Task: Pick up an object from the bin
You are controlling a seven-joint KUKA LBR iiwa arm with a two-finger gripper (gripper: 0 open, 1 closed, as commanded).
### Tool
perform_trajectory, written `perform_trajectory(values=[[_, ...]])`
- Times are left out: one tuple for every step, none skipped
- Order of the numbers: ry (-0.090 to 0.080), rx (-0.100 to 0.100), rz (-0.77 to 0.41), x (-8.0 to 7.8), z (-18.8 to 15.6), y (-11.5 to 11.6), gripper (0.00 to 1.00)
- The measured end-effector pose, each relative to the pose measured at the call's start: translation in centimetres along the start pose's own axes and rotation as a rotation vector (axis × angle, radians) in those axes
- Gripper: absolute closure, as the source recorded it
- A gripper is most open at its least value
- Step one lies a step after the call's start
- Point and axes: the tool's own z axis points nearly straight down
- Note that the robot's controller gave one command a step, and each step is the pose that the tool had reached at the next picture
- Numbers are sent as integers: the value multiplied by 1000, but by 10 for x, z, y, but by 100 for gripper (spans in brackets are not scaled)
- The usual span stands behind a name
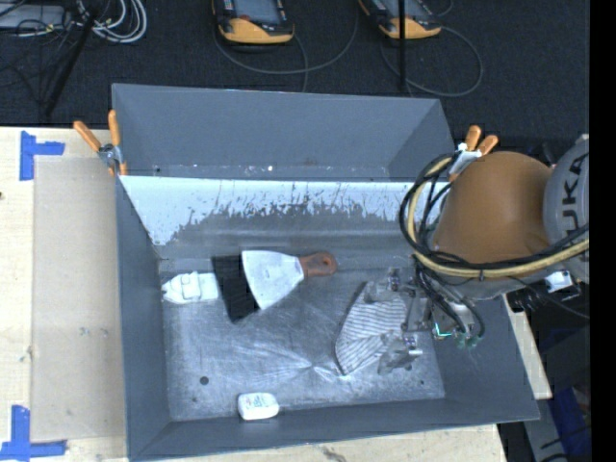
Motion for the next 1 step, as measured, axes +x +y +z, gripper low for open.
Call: perform_trajectory(values=[[-8, 0, 0, -2, -4, 0, 0]])
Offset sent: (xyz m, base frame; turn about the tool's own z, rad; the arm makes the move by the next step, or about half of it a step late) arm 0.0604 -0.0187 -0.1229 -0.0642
